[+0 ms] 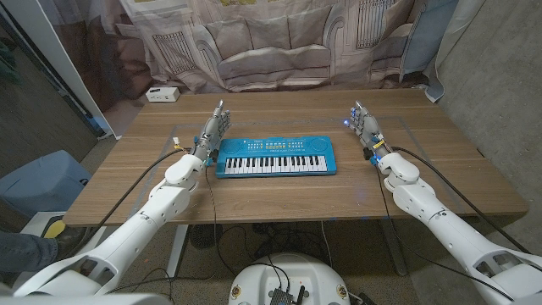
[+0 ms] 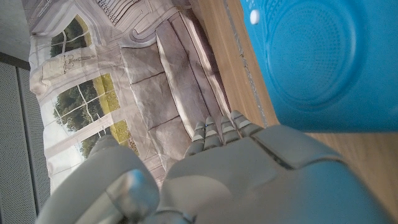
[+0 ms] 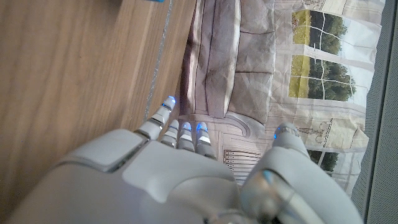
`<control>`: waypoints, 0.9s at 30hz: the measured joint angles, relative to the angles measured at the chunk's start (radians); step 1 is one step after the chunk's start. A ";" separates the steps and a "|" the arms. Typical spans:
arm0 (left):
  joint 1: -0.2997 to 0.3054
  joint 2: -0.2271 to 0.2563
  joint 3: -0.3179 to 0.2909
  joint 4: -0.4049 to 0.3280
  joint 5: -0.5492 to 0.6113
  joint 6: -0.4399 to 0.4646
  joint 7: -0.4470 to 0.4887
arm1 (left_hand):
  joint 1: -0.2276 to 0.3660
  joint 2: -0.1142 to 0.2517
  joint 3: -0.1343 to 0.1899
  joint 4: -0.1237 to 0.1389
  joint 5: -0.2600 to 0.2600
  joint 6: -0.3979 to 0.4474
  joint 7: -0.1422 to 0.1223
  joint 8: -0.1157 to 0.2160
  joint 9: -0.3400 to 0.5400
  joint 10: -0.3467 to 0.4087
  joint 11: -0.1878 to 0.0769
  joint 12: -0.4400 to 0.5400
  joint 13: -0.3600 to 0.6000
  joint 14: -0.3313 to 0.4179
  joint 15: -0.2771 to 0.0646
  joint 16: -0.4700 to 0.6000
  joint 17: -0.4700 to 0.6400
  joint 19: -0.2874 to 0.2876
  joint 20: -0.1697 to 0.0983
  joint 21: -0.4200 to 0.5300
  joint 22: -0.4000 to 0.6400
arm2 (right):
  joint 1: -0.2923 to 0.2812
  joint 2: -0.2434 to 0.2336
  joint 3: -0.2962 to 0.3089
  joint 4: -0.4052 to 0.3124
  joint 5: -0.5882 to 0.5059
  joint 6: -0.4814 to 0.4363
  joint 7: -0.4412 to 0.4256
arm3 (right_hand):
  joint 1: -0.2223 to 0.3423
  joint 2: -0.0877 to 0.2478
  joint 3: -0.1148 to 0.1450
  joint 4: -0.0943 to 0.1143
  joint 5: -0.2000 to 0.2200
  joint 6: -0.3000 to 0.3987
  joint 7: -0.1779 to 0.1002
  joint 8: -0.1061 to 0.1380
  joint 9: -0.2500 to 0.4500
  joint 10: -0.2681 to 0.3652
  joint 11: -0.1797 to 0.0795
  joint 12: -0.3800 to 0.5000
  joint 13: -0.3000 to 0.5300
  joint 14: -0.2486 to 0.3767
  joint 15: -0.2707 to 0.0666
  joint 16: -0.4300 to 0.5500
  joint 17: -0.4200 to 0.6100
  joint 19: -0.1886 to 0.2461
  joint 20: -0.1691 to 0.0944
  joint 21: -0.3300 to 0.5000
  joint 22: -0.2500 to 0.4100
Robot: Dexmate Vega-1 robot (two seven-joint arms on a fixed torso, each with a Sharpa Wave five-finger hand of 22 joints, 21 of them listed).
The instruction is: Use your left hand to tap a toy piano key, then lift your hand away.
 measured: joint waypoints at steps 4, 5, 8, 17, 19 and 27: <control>0.021 0.010 -0.001 -0.035 0.022 -0.001 0.033 | 0.006 0.001 0.000 0.000 0.000 0.011 0.004 0.008 0.000 0.019 0.000 0.004 -0.005 0.017 -0.003 0.005 0.000 0.016 0.004 0.000 0.001 | 0.004 0.011 0.002 0.027 0.010 0.024 0.026 | 0.000 0.000 0.000 0.000 0.000 0.000 0.000 0.000 0.000 0.006 0.005 0.004 0.000 0.000 0.000 0.000 -0.001 0.011 0.000 0.000 0.000; 0.022 0.010 -0.001 -0.037 0.024 -0.002 0.036 | 0.006 0.001 0.000 0.000 0.000 0.014 0.002 0.008 0.000 0.025 0.000 0.004 -0.006 0.023 -0.002 0.005 0.000 0.020 0.003 0.000 0.001 | 0.004 0.012 0.003 0.029 0.011 0.026 0.028 | 0.000 0.000 0.000 0.000 0.000 0.000 0.000 0.000 0.000 0.006 0.005 0.004 0.000 0.000 0.000 0.000 -0.002 0.011 0.000 0.000 0.000; 0.037 0.019 -0.006 -0.059 0.031 -0.007 0.044 | 0.006 0.001 0.000 0.000 0.000 0.026 0.004 0.008 0.000 0.033 -0.001 0.004 -0.006 0.032 -0.003 0.009 0.000 0.029 0.002 0.000 0.001 | 0.004 0.019 0.005 0.043 0.015 0.044 0.039 | 0.000 0.000 0.000 0.000 0.000 0.000 0.000 0.000 0.000 0.009 0.002 0.004 0.000 0.010 -0.002 0.000 -0.003 0.014 0.000 0.000 0.000; 0.066 0.050 -0.019 -0.102 0.079 -0.048 0.068 | 0.006 0.001 -0.007 -0.007 0.000 0.068 0.011 0.015 0.000 0.077 0.002 0.019 -0.015 0.079 -0.004 0.009 0.000 0.085 0.003 0.000 0.001 | -0.005 0.022 0.007 0.044 0.007 0.082 0.043 | 0.000 0.000 0.000 0.000 0.000 0.005 0.005 0.004 0.000 0.036 0.003 0.012 0.000 0.022 0.000 0.004 -0.008 0.030 -0.002 0.000 0.000; 0.072 0.056 -0.022 -0.110 0.089 -0.057 0.073 | 0.006 0.001 -0.007 -0.007 0.000 0.079 0.007 0.023 0.000 0.087 0.005 0.019 -0.015 0.089 -0.007 0.016 0.000 0.098 0.005 0.000 0.001 | -0.007 0.022 0.007 0.041 0.004 0.088 0.043 | 0.000 0.000 0.000 0.000 0.000 0.005 0.005 0.004 0.000 0.040 0.007 0.012 0.000 0.022 0.000 0.004 -0.009 0.034 0.002 0.000 0.000; 0.088 0.063 -0.029 -0.109 0.133 -0.134 0.077 | 0.010 -0.003 -0.013 -0.014 0.000 0.116 0.002 0.024 0.000 0.121 -0.007 0.032 -0.020 0.123 -0.009 0.016 0.000 0.129 0.010 0.007 0.001 | -0.015 0.015 0.005 0.025 -0.009 0.095 0.039 | 0.000 0.000 0.000 0.000 0.000 0.011 0.011 0.008 0.000 0.045 0.001 0.012 0.000 0.027 -0.005 0.004 -0.012 0.039 -0.004 0.000 0.000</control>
